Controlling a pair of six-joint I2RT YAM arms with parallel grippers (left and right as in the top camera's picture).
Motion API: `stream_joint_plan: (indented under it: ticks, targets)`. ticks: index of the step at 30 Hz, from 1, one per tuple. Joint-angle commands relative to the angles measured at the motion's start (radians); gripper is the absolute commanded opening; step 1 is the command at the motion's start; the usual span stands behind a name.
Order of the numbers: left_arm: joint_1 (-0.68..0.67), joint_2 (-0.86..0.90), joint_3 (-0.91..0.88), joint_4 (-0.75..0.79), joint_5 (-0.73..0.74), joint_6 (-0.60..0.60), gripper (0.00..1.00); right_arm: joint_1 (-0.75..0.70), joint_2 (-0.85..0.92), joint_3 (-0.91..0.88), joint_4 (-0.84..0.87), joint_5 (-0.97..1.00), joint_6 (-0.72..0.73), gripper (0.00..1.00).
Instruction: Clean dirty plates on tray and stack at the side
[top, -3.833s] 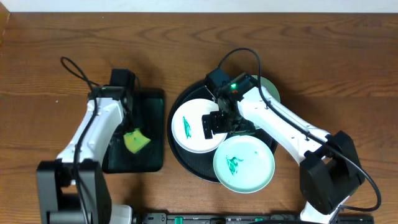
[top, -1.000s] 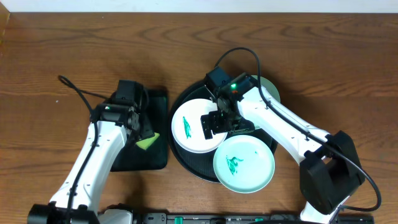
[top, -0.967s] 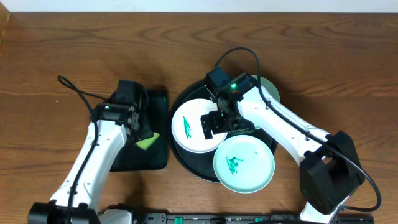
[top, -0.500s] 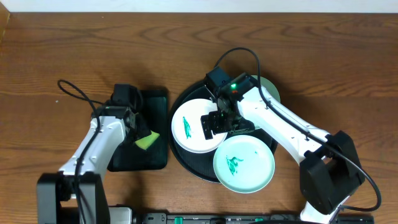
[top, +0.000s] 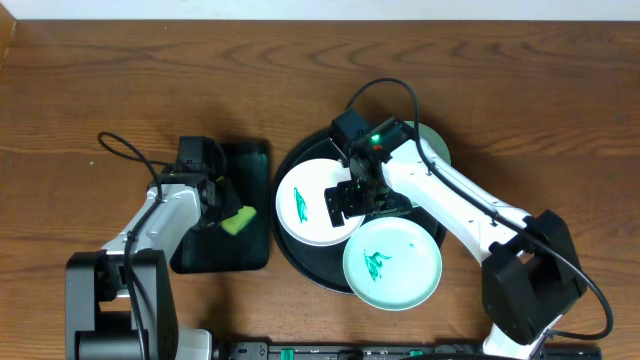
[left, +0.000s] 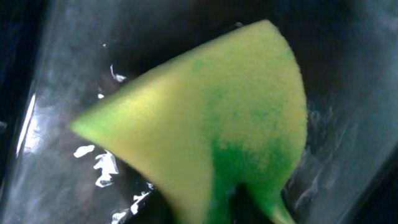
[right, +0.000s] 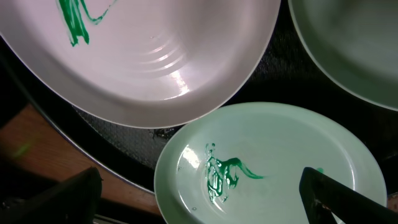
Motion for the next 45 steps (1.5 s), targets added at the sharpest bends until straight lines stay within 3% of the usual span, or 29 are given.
stream_joint_plan:
  ticks: [1,14,26,30,35,45]
  targets:
    - [0.006,0.028,-0.011,0.020,-0.015,0.013,0.09,0.002,-0.004,-0.002,-0.004,0.006,-0.011,0.99]
    - [0.006,-0.050,-0.009,-0.029,-0.031,0.083,0.07,0.002,-0.004,-0.002,-0.010,0.006,-0.011,0.99]
    - [0.006,-0.254,0.026,-0.311,-0.300,0.102,0.07,0.002,-0.004,-0.002,0.002,0.006,-0.015,0.99]
    - [0.006,-0.254,0.027,-0.355,-0.399,0.030,0.07,0.002,-0.004,-0.002,0.007,0.006,-0.015,0.99]
    - [0.006,-0.254,0.033,-0.361,-0.504,-0.018,0.07,0.002,-0.004,-0.002,0.006,0.010,-0.034,0.99]
    - [0.005,-0.167,0.053,-0.297,-0.518,0.031,0.07,0.002,-0.004,-0.002,0.012,0.010,-0.034,0.99]
